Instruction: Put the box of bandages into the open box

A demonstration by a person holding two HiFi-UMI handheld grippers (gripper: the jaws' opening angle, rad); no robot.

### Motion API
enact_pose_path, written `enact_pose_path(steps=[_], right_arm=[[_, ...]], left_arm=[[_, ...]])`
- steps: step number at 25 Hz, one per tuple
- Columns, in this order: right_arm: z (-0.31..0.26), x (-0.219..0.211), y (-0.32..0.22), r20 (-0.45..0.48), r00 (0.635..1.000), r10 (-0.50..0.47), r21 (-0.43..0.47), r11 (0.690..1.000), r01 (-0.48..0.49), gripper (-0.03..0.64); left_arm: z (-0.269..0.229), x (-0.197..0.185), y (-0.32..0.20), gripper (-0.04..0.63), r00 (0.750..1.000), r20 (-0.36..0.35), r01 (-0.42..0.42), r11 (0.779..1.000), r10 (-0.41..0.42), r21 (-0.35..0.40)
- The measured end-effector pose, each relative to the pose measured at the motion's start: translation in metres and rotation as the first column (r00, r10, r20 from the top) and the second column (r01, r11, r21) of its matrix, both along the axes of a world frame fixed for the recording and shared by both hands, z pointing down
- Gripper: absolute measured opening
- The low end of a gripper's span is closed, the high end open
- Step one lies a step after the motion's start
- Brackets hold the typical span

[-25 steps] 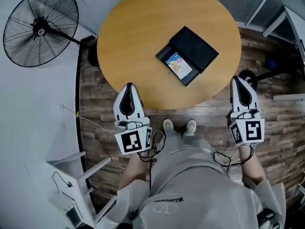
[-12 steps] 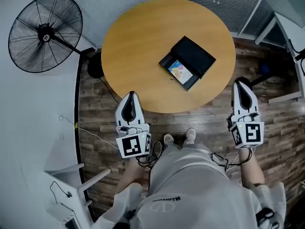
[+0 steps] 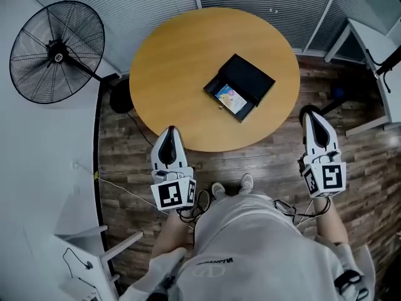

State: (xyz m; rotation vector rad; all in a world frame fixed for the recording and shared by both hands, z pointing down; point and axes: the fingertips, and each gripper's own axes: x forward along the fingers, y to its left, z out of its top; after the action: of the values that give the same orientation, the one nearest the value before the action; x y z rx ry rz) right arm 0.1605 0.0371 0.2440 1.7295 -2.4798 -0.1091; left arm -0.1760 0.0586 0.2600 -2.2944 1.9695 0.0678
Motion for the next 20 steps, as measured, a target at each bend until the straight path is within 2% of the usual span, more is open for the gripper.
enact_pose_path(steps=[7, 20], right_arm=[[0.005, 0.015, 0.013, -0.002, 0.998, 0.063, -0.021, 0.998, -0.063, 0.015], [0.006, 0.01, 0.021, -0.019, 0.997, 0.072, -0.023, 0.997, -0.073, 0.015]], left_arm=[[0.003, -0.006, 0.005, 0.008, 1.0, -0.016, -0.003, 1.0, 0.003, 0.0], [0.002, -0.01, 0.01, 0.008, 1.0, -0.018, -0.014, 1.0, 0.014, 0.004]])
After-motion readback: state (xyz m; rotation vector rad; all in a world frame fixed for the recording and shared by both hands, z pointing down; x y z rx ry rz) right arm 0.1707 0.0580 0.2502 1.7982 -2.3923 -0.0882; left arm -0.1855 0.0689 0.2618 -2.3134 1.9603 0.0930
